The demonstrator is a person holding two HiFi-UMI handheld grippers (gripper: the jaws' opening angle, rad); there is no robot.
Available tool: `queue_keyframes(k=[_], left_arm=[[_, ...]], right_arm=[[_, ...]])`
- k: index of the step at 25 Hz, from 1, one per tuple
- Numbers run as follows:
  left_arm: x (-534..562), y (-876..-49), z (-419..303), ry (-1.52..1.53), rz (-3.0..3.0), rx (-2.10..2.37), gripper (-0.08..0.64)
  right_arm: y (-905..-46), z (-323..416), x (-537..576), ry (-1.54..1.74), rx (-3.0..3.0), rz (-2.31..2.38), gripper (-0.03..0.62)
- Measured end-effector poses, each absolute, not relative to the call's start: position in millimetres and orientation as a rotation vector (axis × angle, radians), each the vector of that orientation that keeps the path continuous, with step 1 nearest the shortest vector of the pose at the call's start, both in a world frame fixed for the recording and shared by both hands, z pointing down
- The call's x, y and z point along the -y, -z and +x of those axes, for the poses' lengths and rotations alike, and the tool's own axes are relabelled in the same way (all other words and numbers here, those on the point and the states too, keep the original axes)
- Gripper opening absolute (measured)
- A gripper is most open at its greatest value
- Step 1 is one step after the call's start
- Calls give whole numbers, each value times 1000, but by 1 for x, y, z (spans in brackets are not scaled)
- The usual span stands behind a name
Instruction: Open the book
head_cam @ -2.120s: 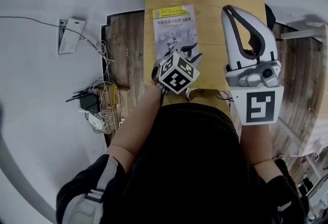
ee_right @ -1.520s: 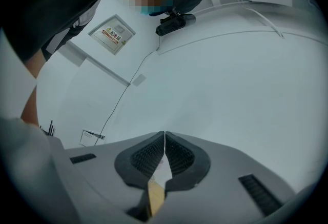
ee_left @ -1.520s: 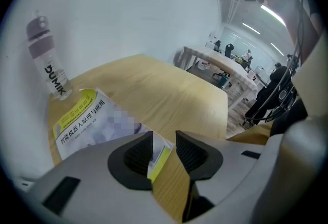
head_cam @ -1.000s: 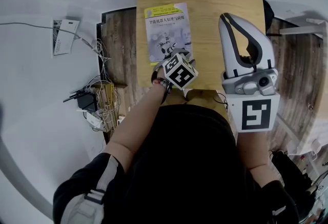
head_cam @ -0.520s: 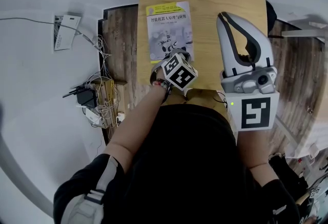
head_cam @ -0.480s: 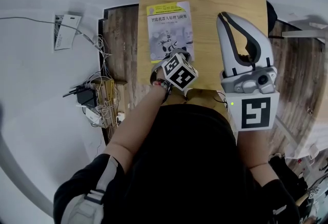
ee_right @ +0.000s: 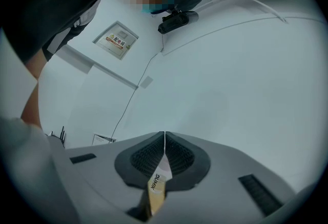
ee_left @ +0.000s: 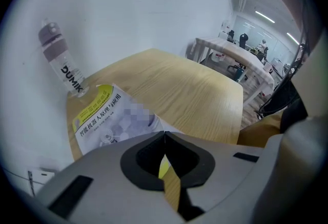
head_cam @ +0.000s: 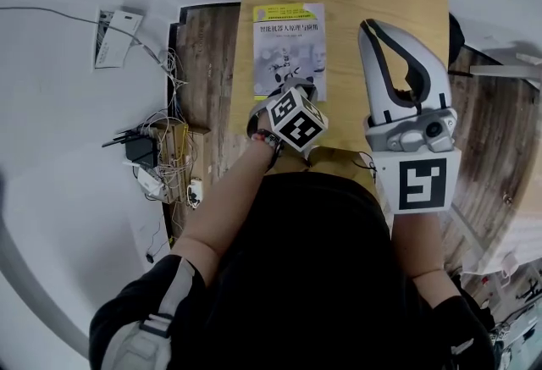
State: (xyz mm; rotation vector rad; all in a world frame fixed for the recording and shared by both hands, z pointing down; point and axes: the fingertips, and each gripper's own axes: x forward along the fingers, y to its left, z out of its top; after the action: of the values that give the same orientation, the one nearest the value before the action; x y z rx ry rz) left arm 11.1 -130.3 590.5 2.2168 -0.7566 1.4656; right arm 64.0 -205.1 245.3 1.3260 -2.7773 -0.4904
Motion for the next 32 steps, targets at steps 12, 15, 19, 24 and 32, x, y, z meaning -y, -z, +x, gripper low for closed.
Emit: queue_keyframes(k=[12, 15, 19, 24, 32], left_arm=[[156, -525, -23, -1412, 2240, 1062, 12], [157, -511, -31, -1411, 2293, 1135, 12], [156, -496, -49, -1352, 2323, 1162, 11], [164, -478, -83, -1310, 2339, 1214, 12], [160, -471, -132, -1307, 2330, 1290, 12]], right_arm=[[-242, 46, 195, 494, 2884, 1199, 31], [-240, 36, 192, 512, 2883, 1199, 31], [-228, 22, 192, 536, 2863, 1224, 31], [-220, -7, 186, 576, 2847, 1225, 31], [-219, -46, 174, 592, 2837, 1191, 31]])
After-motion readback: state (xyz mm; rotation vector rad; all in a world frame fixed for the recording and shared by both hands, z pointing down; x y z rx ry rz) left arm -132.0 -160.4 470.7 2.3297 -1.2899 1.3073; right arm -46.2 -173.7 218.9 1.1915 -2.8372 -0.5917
